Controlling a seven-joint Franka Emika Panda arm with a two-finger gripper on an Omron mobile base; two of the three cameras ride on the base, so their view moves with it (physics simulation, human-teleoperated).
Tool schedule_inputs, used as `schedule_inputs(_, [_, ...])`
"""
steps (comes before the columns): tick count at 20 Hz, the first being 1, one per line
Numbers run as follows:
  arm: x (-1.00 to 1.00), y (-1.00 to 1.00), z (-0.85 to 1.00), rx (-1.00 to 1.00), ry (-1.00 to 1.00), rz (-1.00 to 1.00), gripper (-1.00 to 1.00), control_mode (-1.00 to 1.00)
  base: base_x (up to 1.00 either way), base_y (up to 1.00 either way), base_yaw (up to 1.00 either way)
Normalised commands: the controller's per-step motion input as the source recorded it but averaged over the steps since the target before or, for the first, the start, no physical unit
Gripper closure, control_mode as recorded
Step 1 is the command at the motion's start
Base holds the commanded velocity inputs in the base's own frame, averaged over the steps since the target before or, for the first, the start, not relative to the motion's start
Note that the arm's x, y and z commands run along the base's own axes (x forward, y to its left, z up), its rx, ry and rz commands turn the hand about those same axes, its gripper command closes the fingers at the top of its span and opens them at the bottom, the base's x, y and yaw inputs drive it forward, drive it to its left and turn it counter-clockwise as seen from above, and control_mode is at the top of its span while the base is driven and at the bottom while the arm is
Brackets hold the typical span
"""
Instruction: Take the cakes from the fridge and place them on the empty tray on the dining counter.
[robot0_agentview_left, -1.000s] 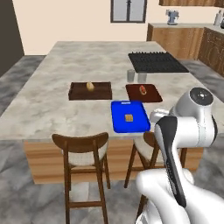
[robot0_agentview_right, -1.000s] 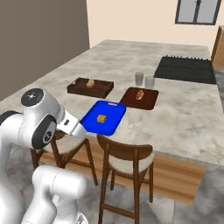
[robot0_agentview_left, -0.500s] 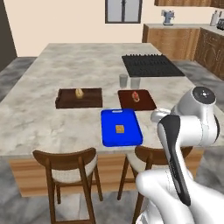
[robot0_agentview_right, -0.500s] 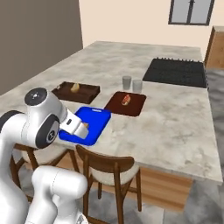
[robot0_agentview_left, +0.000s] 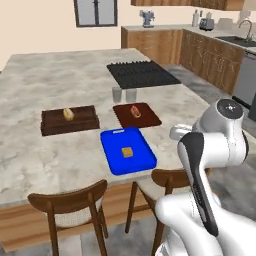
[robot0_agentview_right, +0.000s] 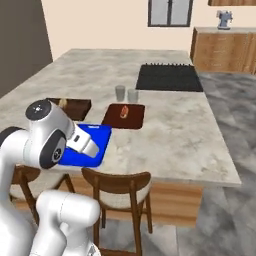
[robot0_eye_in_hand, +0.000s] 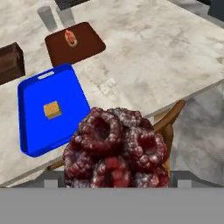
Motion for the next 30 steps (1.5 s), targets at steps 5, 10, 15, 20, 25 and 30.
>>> schedule_inputs(5, [0.00,0.00,0.00,0.00,0.00,0.00,1.00,1.00,0.82,1.00,-0.68])
schedule_inputs(10, [0.00,0.00,0.00,0.00,0.00,0.00,1.00,1.00,0.31,0.59,-0.25])
schedule_inputs(15, [0.00,0.00,0.00,0.00,0.00,0.00,1.00,1.00,0.00,0.00,0.01])
schedule_inputs(20, [0.00,0.00,0.00,0.00,0.00,0.00,1.00,1.00,0.19,0.08,0.15])
schedule_inputs(25, [0.00,0.00,0.00,0.00,0.00,0.00,1.00,1.00,0.16,0.23,0.00])
schedule_inputs(30, [0.08,0.20,-0.01,0.00,0.00,0.00,1.00,-1.00,0.06,0.21,0.00])
